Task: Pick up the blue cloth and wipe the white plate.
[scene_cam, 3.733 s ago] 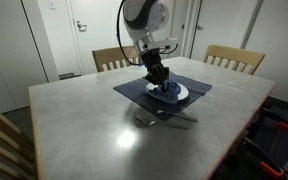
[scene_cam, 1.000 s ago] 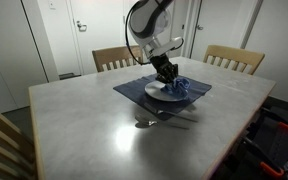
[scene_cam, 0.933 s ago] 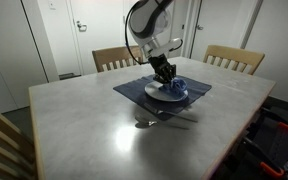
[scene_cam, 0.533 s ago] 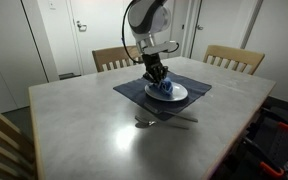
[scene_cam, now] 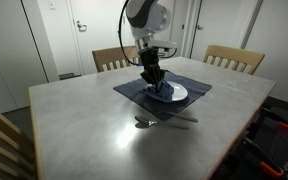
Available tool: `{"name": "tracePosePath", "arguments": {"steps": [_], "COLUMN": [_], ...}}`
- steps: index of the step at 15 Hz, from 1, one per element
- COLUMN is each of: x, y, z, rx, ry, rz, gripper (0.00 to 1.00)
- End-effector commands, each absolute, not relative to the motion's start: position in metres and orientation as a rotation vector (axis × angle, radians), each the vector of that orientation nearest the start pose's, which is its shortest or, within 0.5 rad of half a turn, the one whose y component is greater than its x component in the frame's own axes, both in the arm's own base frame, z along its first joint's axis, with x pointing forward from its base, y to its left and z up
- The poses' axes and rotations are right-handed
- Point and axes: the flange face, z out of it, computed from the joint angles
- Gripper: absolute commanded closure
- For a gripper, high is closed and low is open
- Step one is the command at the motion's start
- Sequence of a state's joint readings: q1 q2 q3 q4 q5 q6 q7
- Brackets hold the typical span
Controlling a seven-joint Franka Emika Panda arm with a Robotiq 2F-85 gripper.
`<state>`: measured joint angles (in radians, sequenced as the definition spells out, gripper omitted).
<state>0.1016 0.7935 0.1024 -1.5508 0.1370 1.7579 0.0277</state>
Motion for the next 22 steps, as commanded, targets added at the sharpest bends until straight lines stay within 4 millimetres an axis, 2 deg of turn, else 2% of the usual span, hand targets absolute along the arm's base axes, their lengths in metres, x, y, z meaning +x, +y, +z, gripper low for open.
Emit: {"name": "tracePosePath", "arguments": {"steps": [1,4,6,9,12,14,18,20,22], "x": [0.607,0.602,0.604,0.616,0.632,0.641,0.662,0.670,0.675], "y": [0.122,0.109,0.100,0.095,0.096,0.099,0.113,0.128,0.151], "z": [0.153,0.156,0.157,0.159,0.164,0.175,0.217,0.240,0.253], "rx": [-2.852,-2.953,-3.045,-3.170,-3.186,-3.156,-3.110,-3.090,-3.042], "ry": [-0.211,-0.176,-0.118,0.002,0.161,0.186,0.143,0.081,-0.016], "rz": [1.069,1.182,1.190,1.043,0.833,0.712,0.435,0.303,0.191], "gripper": [0.98,0.98,0.98,0.98,0.98,0.98,0.98,0.98,0.98]}}
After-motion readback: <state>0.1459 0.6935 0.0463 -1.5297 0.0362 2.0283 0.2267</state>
